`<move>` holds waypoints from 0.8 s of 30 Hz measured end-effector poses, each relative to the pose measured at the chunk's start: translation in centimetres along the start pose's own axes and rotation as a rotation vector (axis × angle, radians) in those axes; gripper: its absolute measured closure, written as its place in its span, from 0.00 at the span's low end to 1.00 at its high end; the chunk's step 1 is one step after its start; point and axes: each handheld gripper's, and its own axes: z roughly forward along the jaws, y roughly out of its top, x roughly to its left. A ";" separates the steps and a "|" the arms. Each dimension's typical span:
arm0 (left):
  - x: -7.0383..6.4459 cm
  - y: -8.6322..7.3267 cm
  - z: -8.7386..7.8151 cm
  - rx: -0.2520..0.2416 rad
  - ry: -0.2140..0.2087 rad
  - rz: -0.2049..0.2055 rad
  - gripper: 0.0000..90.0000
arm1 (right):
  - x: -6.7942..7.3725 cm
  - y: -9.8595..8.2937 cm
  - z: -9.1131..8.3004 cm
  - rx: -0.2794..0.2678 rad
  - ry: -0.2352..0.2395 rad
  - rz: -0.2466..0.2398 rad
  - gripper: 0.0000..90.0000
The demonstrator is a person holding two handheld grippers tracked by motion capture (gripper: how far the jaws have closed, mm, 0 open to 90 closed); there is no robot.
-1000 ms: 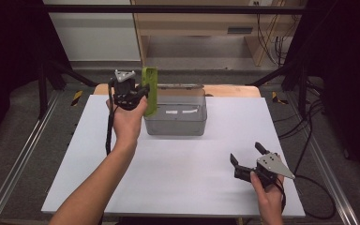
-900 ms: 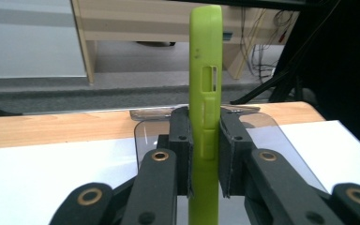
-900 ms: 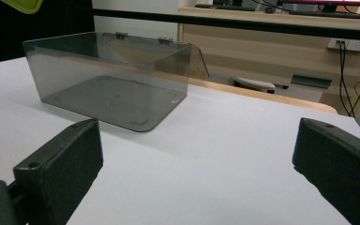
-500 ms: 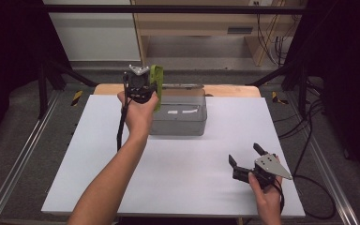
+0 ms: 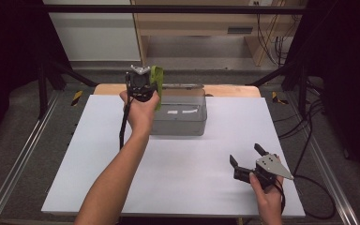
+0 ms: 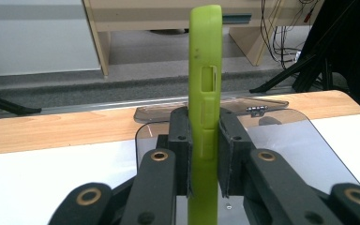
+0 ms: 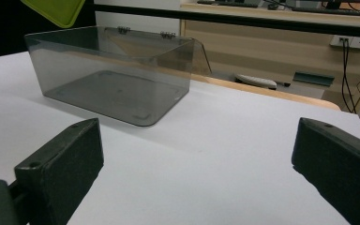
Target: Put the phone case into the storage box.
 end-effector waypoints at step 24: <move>0.3 -1.1 1.8 0.018 0.019 0.011 0.87 | 0.0 -0.1 0.0 0.011 -0.008 -0.005 0.03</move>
